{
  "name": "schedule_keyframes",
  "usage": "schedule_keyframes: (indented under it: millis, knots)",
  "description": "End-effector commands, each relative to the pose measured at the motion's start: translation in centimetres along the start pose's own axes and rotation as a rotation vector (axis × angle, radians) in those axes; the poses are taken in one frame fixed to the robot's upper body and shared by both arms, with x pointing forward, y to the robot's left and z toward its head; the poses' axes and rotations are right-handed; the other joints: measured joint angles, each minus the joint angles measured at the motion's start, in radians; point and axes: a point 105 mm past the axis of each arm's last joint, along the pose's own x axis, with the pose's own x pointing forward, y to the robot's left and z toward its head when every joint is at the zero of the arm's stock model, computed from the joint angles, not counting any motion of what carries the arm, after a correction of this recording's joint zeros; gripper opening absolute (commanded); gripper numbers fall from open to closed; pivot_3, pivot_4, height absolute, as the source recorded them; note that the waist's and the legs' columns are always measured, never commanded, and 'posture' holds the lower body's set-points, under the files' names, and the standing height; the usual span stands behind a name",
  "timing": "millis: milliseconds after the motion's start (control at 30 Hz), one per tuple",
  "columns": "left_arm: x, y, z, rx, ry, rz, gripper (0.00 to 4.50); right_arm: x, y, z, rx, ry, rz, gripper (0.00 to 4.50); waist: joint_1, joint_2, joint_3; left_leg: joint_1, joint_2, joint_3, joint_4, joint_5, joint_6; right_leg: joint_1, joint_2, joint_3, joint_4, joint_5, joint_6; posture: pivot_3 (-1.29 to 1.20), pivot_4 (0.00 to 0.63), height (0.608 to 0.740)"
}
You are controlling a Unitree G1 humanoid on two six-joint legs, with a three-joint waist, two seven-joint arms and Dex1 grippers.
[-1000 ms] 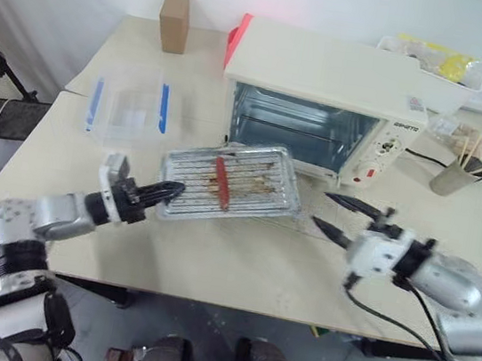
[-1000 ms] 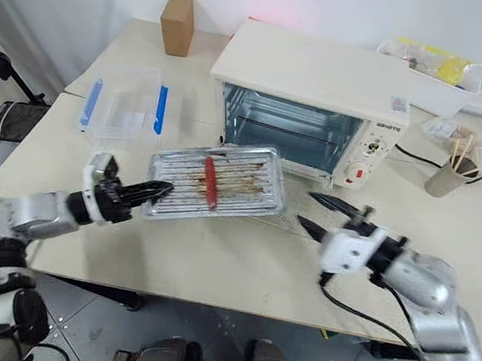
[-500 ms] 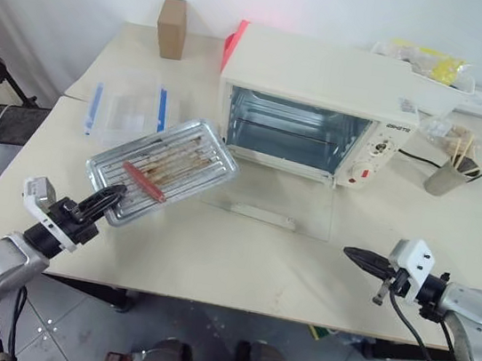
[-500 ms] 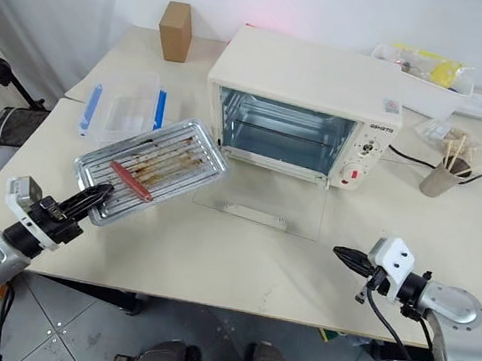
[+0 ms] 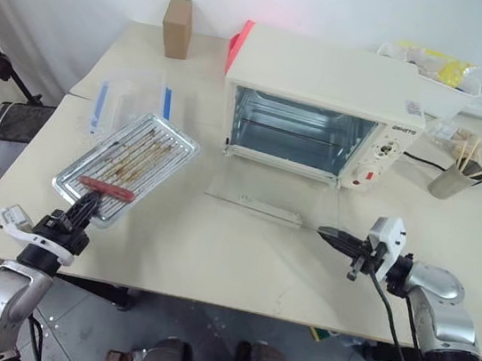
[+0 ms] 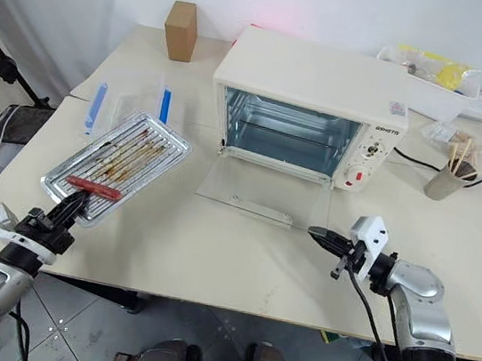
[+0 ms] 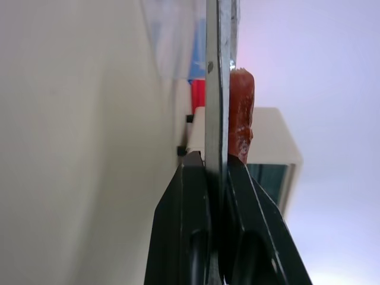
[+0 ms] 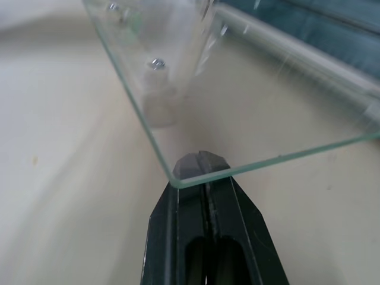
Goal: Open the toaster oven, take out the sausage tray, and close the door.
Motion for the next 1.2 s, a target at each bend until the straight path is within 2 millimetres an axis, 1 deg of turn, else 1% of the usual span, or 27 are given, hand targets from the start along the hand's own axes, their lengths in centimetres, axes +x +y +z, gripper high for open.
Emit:
schedule_keyframes:
  millis: [33, 100, 133, 200, 300, 367, 400, 433, 467, 567, 600, 700, 767, 800, 833, 867, 900, 967, 1067, 1200]
  knots:
    - [-0.3, -1.5, -0.3, 0.021, -0.006, -0.053, 0.0, -0.2, -1.4, 3.9, -0.047, -0.147, -0.07, 0.03, 0.0, 0.0, 0.0, 0.0, 0.0, 0.0, 0.0, 0.0, 0.0, 0.0, 0.0, 0.0, 0.0, 0.0, 0.0, 0.0, 0.15, 0.74]
    - [-0.2, -1.6, -0.5, 0.027, 0.007, -0.055, 0.0, -0.4, -2.3, 6.4, -0.056, -0.249, -0.121, 0.03, 0.0, 0.0, 0.0, 0.0, 0.0, 0.0, 0.0, 0.0, 0.0, 0.0, 0.0, 0.0, 0.0, 0.0, 0.0, 0.0, 0.15, 0.74]
    - [0.0, -1.8, -0.6, 0.034, 0.02, -0.061, 0.0, -0.5, -3.1, 8.2, -0.05, -0.332, -0.164, 0.03, -0.001, 0.0, 0.0, 0.0, 0.0, 0.0, 0.0, 0.0, 0.0, 0.0, 0.0, 0.0, 0.0, 0.0, 0.0, 0.0, 0.15, 0.74]
    - [0.2, -2.1, -0.8, 0.046, 0.046, -0.075, 0.0, -0.7, -3.6, 10.1, -0.026, -0.414, -0.182, 0.03, -0.003, 0.0, 0.0, -0.001, 0.0, 0.0, 0.0, 0.0, 0.0, -0.001, 0.0, 0.0, 0.0, 0.0, 0.0, 0.0, 0.15, 0.74]
    - [0.6, -2.2, -1.3, 0.057, 0.097, -0.084, 0.0, -0.8, -3.4, 11.0, 0.015, -0.428, -0.143, 0.03, -0.002, 0.0, 0.0, -0.002, 0.001, -0.001, -0.001, 0.0, 0.0, -0.001, 0.001, -0.001, -0.001, 0.0, 0.0, 0.0, 0.15, 0.74]
    - [1.1, -2.1, -2.1, 0.063, 0.156, -0.083, 0.0, -1.1, -2.9, 11.2, -0.023, -0.422, -0.114, 0.03, 0.004, 0.0, 0.0, -0.002, 0.001, -0.001, -0.001, -0.001, 0.0, -0.001, 0.001, -0.001, -0.002, 0.0, 0.0, 0.0, 0.15, 0.74]
    - [1.3, -2.0, -2.5, 0.064, 0.184, -0.08, 0.0, -1.3, -2.6, 11.1, -0.082, -0.405, -0.109, 0.03, 0.007, 0.0, 0.0, -0.003, 0.001, -0.001, -0.001, -0.001, 0.0, -0.001, 0.001, -0.001, -0.003, 0.0, 0.0, 0.0, 0.15, 0.74]
    - [1.5, -1.9, -2.8, 0.063, 0.212, -0.078, 0.0, -1.4, -2.1, 10.7, -0.128, -0.372, -0.085, 0.4, 0.013, 0.0, 0.0, -0.003, 0.0, -0.001, -0.001, -0.001, 0.001, -0.001, 0.001, -0.001, -0.003, 0.0, 0.0, 0.0, 0.15, 0.74]
    - [1.7, -1.8, -3.3, 0.067, 0.249, -0.076, 0.0, -1.5, -1.3, 10.1, -0.159, -0.335, -0.048, 0.58, 0.017, 0.0, 0.0, -0.003, 0.0, -0.001, -0.001, -0.001, 0.001, -0.001, 0.001, -0.001, -0.004, 0.0, 0.0, 0.0, 0.15, 0.74]
    - [2.9, -1.8, -5.1, 0.065, 0.377, -0.086, 0.0, -2.5, 1.1, 7.9, -0.199, -0.227, 0.062, 1.54, 0.027, 0.0, 0.0, -0.004, 0.0, -0.001, -0.001, -0.002, 0.002, -0.001, 0.001, -0.001, -0.005, 0.0, 0.001, 0.0, 0.15, 0.74]
    - [3.2, -1.8, -5.5, 0.065, 0.412, -0.09, 0.0, -2.8, 1.6, 7.4, -0.208, -0.203, 0.082, 1.92, 0.028, 0.0, 0.0, -0.004, 0.0, -0.001, -0.001, -0.002, 0.002, -0.001, 0.001, -0.001, -0.006, 0.0, 0.001, 0.0, 0.15, 0.74]
    - [4.0, -1.7, -6.8, 0.069, 0.522, -0.086, 0.0, -3.9, 2.4, 6.6, -0.197, -0.167, 0.093, 2.85, 0.025, 0.0, 0.0, -0.003, 0.0, -0.001, -0.001, -0.002, 0.002, 0.0, 0.0, -0.001, -0.006, 0.001, 0.001, 0.0, 0.15, 0.74]
    - [4.7, -1.5, -7.7, 0.061, 0.597, -0.081, 0.0, -4.5, 3.0, 6.1, -0.204, -0.129, 0.114, 3.58, 0.022, 0.001, 0.0, -0.003, 0.0, -0.001, -0.001, -0.002, 0.002, 0.0, 0.0, 0.0, -0.005, 0.001, 0.001, 0.0, 0.15, 0.74]
    - [5.0, -1.5, -8.6, 0.062, 0.665, -0.08, 0.0, -5.0, 4.0, 5.5, -0.241, -0.087, 0.163, 3.91, 0.019, 0.001, 0.0, -0.002, 0.0, -0.001, -0.001, -0.002, 0.002, 0.0, 0.0, 0.0, -0.005, 0.001, 0.001, 0.0, 0.15, 0.74]
    - [5.9, -1.2, -10.4, 0.068, 0.774, -0.074, 0.0, -5.6, 4.7, 5.0, -0.241, -0.062, 0.172, 4.22, 0.02, 0.001, 0.0, -0.002, 0.0, -0.001, -0.001, -0.002, 0.002, 0.0, 0.001, 0.0, -0.005, 0.001, 0.001, 0.0, 0.15, 0.74]
    - [6.7, -1.0, -11.7, 0.064, 0.846, -0.063, 0.0, -6.2, 5.1, 4.9, -0.235, -0.049, 0.155, 4.47, 0.03, 0.002, 0.0, -0.002, 0.0, -0.001, -0.001, -0.001, 0.001, 0.0, 0.001, -0.001, -0.005, 0.001, 0.001, 0.0, 0.15, 0.74]
    - [7.3, -0.9, -12.5, 0.062, 0.894, -0.055, 0.0, -6.5, 5.3, 4.8, -0.229, -0.043, 0.139, 4.47, 0.044, 0.002, 0.0, -0.003, 0.0, -0.003, -0.001, -0.001, 0.0, 0.0, 0.001, -0.002, -0.005, 0.001, 0.001, 0.0, 0.15, 0.74]
    - [7.9, -0.6, -13.0, 0.065, 0.934, -0.042, 0.0, -6.9, 5.2, 5.0, -0.215, -0.049, 0.099, 4.47, 0.044, 0.002, 0.0, -0.003, -0.001, -0.002, -0.001, -0.001, 0.0, 0.0, 0.002, -0.002, -0.005, 0.001, 0.001, 0.0, 0.15, 0.74]
    - [9.1, -0.1, -14.3, 0.084, 1.014, -0.009, 0.0, -8.4, 5.3, 4.6, -0.184, -0.005, 0.046, 4.47, 0.043, 0.002, 0.0, -0.003, -0.002, 0.0, -0.001, -0.001, 0.001, 0.0, 0.001, 0.0, -0.006, 0.001, 0.002, 0.0, 0.15, 0.74]
    - [10.1, 0.7, -15.9, 0.133, 1.112, 0.048, 0.0, -10.2, 5.5, 4.1, -0.17, 0.049, 0.0, 4.47, 0.057, 0.003, 0.0, -0.002, -0.003, -0.002, -0.001, 0.0, -0.001, 0.001, 0.0, -0.001, -0.005, 0.001, 0.002, 0.0, 0.15, 0.74]
